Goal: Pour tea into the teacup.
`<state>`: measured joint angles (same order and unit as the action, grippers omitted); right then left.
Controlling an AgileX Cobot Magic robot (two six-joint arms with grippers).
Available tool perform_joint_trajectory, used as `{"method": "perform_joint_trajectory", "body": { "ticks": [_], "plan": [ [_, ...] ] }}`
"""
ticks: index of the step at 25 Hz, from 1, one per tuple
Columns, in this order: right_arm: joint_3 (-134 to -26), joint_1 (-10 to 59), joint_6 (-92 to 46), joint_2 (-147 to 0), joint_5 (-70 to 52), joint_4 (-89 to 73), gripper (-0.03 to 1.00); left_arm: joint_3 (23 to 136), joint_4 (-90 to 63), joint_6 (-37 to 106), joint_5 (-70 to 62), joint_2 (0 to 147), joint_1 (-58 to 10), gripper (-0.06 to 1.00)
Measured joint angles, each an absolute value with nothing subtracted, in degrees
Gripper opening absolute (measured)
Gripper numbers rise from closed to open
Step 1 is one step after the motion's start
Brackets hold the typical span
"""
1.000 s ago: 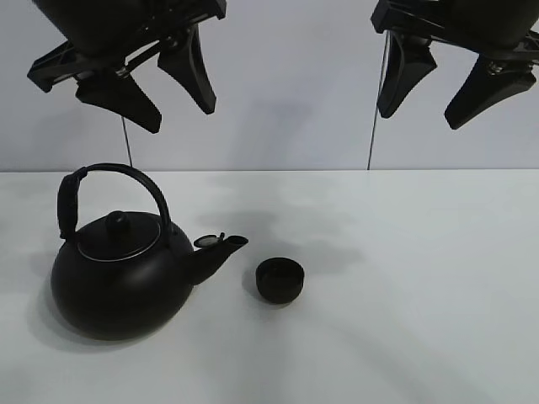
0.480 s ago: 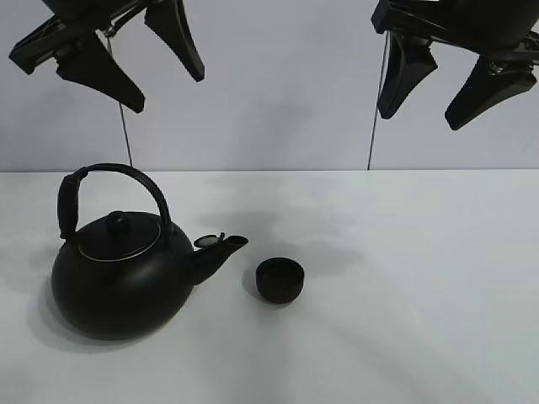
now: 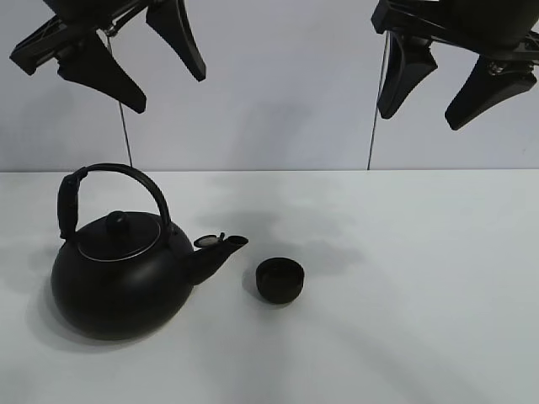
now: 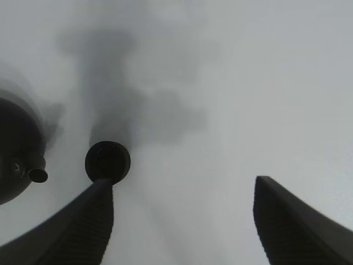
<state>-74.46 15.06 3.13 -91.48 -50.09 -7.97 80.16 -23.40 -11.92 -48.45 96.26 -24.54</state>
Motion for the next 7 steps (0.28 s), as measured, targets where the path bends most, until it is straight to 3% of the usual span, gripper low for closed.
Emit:
{"method": "perform_joint_trajectory", "body": {
  "ticks": [7],
  "plan": [
    [-74.46,15.06,3.13,-91.48,-48.24,-7.97,0.49,80.16,-23.41,-11.98,-49.28,96.26,-24.54,0.47]
  ]
}}
